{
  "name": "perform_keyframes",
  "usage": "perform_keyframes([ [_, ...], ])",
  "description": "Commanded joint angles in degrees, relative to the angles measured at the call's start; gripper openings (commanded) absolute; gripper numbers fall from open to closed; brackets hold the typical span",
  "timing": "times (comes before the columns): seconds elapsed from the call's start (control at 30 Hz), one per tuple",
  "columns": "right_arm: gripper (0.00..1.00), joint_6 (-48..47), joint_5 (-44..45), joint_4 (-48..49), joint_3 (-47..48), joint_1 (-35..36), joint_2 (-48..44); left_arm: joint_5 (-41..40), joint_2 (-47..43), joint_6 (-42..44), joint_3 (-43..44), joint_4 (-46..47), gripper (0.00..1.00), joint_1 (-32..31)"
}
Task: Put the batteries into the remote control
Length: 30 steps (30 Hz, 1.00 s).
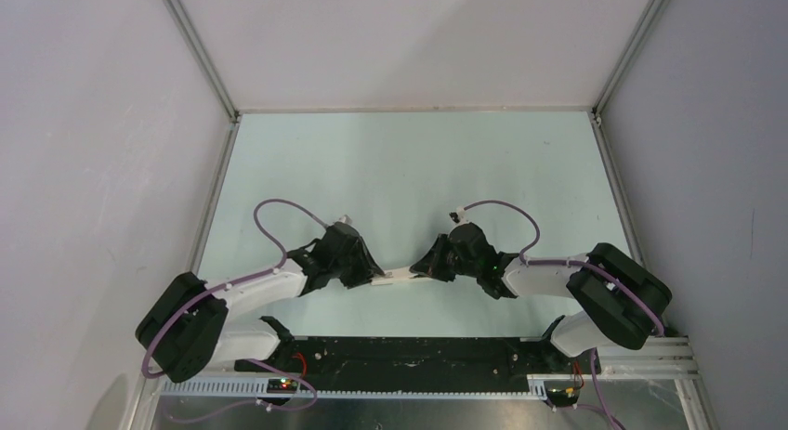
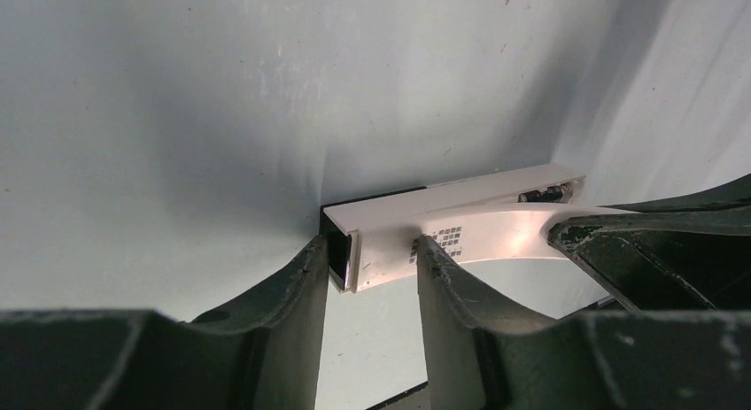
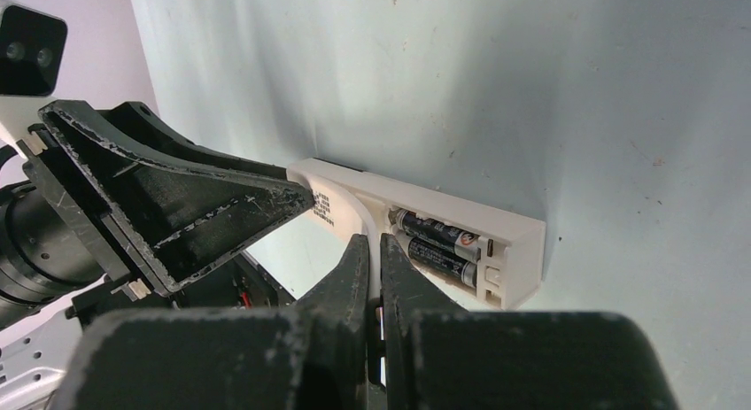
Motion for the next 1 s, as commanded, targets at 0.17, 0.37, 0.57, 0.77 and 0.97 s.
perform_keyframes([
  [0.17,0.19,-3.4,2.6,-7.2,-0.5,-0.3,0.3,-2.0,3.6,1.7,-1.2,-6.0,0.41,-2.2],
  [0.37,0.27,-2.8,2.4,-9.0,-0.5,-0.8,-1.3,-2.5,5.0,1.8,-0.6,-6.8,0.41,-2.9],
  [0.57,0.35,-1.0,1.7,-13.3,0.6,-1.6,-4.1,-2.9,4.3,1.6,-0.4,-7.4,0.41,-3.2],
  [0.77,0.44,0.0,0.8,-20.4,3.0,-2.5,-7.0,-3.1,5.0,1.4,-0.3,-8.0,0.4,-3.2],
  [0.97,0.49,0.0,-0.8,-27.2,4.9,-3.4,-10.0,-3.0,5.2,1.3,-0.3,-8.1,0.4,-3.2],
])
